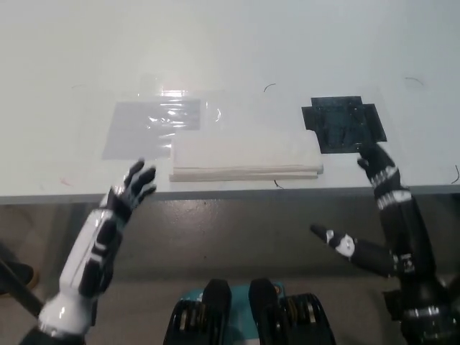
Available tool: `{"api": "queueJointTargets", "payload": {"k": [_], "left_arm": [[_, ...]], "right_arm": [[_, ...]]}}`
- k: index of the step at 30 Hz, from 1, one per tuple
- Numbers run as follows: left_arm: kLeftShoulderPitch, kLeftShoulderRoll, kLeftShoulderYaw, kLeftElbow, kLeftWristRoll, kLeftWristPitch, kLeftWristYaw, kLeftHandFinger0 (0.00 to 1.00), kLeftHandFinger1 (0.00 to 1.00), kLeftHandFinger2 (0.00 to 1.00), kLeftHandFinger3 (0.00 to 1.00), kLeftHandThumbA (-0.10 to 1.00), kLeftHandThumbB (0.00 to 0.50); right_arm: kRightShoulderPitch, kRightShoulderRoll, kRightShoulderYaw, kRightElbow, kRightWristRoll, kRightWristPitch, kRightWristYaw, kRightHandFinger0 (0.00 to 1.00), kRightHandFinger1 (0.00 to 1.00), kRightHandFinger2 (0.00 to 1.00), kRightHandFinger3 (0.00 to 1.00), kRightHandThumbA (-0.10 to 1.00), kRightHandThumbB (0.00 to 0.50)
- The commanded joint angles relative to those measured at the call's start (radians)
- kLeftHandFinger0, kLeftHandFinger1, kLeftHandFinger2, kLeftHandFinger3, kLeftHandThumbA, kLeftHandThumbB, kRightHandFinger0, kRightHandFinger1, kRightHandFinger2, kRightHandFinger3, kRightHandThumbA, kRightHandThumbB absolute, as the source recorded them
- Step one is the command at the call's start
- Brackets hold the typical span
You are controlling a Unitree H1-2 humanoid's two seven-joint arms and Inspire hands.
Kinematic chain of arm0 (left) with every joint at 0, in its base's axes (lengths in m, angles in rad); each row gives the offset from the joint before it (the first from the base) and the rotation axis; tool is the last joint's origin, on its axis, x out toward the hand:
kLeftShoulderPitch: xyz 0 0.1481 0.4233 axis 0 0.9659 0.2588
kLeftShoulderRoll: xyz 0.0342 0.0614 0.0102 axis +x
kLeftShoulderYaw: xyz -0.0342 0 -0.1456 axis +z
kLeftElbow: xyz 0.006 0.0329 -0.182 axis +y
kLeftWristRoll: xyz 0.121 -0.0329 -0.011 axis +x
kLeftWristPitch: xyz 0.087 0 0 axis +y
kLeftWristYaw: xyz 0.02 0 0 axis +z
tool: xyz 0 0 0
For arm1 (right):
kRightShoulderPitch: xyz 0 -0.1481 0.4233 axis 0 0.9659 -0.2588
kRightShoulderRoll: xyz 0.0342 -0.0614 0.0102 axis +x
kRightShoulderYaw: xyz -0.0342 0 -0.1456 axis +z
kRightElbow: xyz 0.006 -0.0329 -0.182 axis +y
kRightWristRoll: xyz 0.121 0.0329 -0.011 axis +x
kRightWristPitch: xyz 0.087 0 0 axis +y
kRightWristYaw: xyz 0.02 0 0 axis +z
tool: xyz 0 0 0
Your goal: A stack of napkins is kept in the middle of the table close to the robot and the robot places both its hands sideways on the stack. Then it moves its hands away from each other while pressing down on the napkins to make them smooth
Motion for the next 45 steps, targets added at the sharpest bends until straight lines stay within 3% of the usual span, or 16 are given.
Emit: {"api": "queueJointTargets", "payload": {"k": [1, 2, 5, 8, 12, 15, 16, 18, 22, 24, 28, 37, 45], "left_arm": [[-0.115, 0.01, 0.004, -0.04, 0.01, 0.055, -0.007, 1.0, 1.0, 1.0, 1.0, 1.0, 0.286], [-0.13, 0.009, 0.004, -0.041, 0.003, 0.075, -0.007, 1.0, 1.0, 1.0, 1.0, 1.0, 0.289], [-0.227, -0.01, 0.002, 0.008, 0.004, 0.1, 0.002, 1.0, 1.0, 1.0, 1.0, 1.0, 0.283], [-0.292, -0.042, 0.004, 0.047, -0.003, 0.141, 0.023, 1.0, 1.0, 1.0, 1.0, 1.0, 0.28], [-0.391, -0.087, 0.022, 0.159, -0.051, 0.196, 0.029, 1.0, 1.0, 1.0, 1.0, 1.0, 0.217], [-0.448, -0.104, 0.038, 0.235, -0.063, 0.211, 0.026, 1.0, 1.0, 1.0, 1.0, 1.0, 0.203], [-0.48, -0.111, 0.047, 0.28, -0.075, 0.211, 0.025, 1.0, 1.0, 1.0, 1.0, 1.0, 0.178], [-0.519, -0.125, 0.061, 0.334, -0.088, 0.218, 0.029, 1.0, 1.0, 1.0, 1.0, 1.0, 0.174], [-0.606, -0.15, 0.093, 0.467, -0.126, 0.242, 0.017, 1.0, 1.0, 1.0, 1.0, 1.0, 0.206], [-0.651, -0.169, 0.123, 0.544, -0.143, 0.254, 0.038, 1.0, 1.0, 1.0, 1.0, 1.0, 0.208], [-0.709, -0.189, 0.16, 0.665, -0.16, 0.242, 0.043, 1.0, 1.0, 1.0, 1.0, 1.0, 0.188], [-0.795, -0.196, 0.221, 0.913, -0.186, 0.187, 0.033, 1.0, 1.0, 1.0, 1.0, 1.0, 0.201], [-0.858, -0.183, 0.22, 1.094, -0.162, 0.133, 0.022, 1.0, 1.0, 1.0, 1.0, 1.0, 0.223]], "right_arm": [[-0.108, 0.002, 0.012, -0.056, 0.044, 0.069, 0.03, 1.0, 1.0, 1.0, 1.0, 1.0, 0.217], [-0.123, 0.006, 0.012, -0.053, 0.053, 0.079, 0.03, 1.0, 1.0, 1.0, 1.0, 1.0, 0.214], [-0.21, 0.04, 0.006, 0.008, 0.082, 0.117, 0.017, 1.0, 1.0, 1.0, 1.0, 1.0, 0.265], [-0.271, 0.054, 0.002, 0.078, 0.085, 0.094, 0.015, 1.0, 1.0, 1.0, 1.0, 1.0, 0.246], [-0.36, 0.099, 0.0, 0.177, 0.058, 0.096, -0.011, 1.0, 1.0, 1.0, 1.0, 1.0, 0.267], [-0.418, 0.118, -0.005, 0.235, 0.055, 0.1, -0.011, 1.0, 1.0, 1.0, 1.0, 1.0, 0.28], [-0.449, 0.129, -0.009, 0.281, 0.056, 0.087, -0.015, 1.0, 1.0, 1.0, 1.0, 1.0, 0.247], [-0.489, 0.143, -0.015, 0.345, 0.06, 0.07, -0.02, 1.0, 1.0, 1.0, 1.0, 1.0, 0.237], [-0.577, 0.17, -0.042, 0.505, 0.079, 0.04, -0.028, 1.0, 1.0, 1.0, 1.0, 1.0, 0.234], [-0.631, 0.183, -0.059, 0.616, 0.078, 0.005, -0.039, 1.0, 1.0, 1.0, 1.0, 1.0, 0.21], [-0.697, 0.203, -0.095, 0.769, 0.105, -0.031, -0.041, 1.0, 1.0, 1.0, 1.0, 1.0, 0.199], [-0.817, 0.215, -0.2, 1.027, 0.224, -0.073, 0.031, 1.0, 1.0, 1.0, 1.0, 1.0, 0.195], [-0.843, 0.221, -0.301, 1.145, 0.313, -0.089, 0.058, 1.0, 1.0, 1.0, 1.0, 1.0, 0.229]]}}
